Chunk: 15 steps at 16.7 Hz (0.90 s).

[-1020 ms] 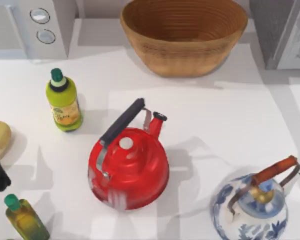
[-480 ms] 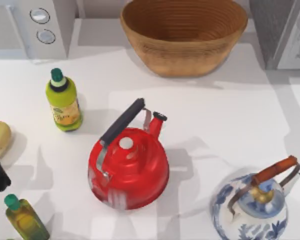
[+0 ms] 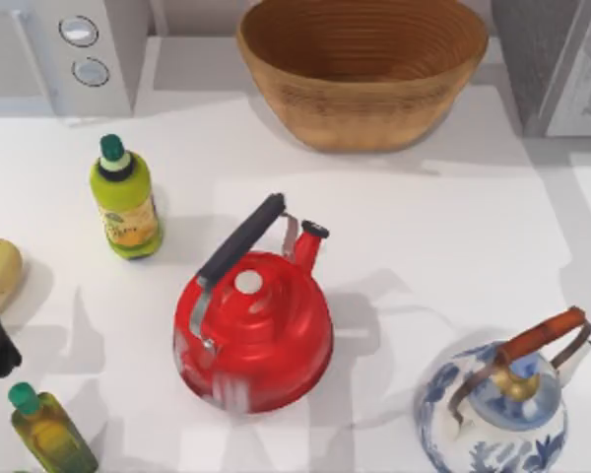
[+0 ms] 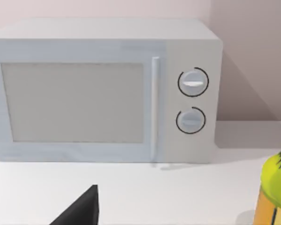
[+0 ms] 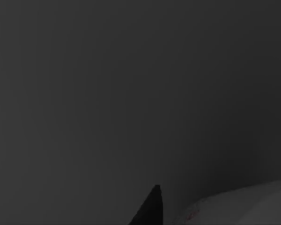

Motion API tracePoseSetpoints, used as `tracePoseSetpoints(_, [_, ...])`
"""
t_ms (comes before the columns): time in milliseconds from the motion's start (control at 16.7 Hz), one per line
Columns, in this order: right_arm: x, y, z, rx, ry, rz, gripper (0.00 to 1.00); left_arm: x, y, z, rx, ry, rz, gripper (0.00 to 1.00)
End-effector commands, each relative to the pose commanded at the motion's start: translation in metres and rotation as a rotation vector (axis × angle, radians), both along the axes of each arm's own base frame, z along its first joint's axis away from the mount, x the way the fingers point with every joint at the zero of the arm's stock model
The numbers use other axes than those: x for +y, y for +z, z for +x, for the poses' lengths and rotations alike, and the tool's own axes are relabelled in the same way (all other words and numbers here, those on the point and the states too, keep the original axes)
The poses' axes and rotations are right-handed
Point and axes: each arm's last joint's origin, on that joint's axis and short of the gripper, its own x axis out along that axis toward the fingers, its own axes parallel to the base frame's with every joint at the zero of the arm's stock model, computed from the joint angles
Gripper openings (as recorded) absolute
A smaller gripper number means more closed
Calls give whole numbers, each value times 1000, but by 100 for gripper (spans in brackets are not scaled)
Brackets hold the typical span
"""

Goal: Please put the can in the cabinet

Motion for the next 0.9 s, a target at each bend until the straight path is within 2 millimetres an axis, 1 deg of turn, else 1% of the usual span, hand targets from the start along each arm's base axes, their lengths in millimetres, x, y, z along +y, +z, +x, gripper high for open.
tracePoseSetpoints(540, [0, 0, 0, 0, 0, 0, 98, 0, 0, 0, 0, 0, 0, 100])
tracePoseSetpoints(600, [0, 0, 0, 0, 0, 0, 100, 0, 0, 0, 0, 0, 0, 100])
tracePoseSetpoints(900, [0, 0, 0, 0, 0, 0, 100, 0, 0, 0, 0, 0, 0, 100])
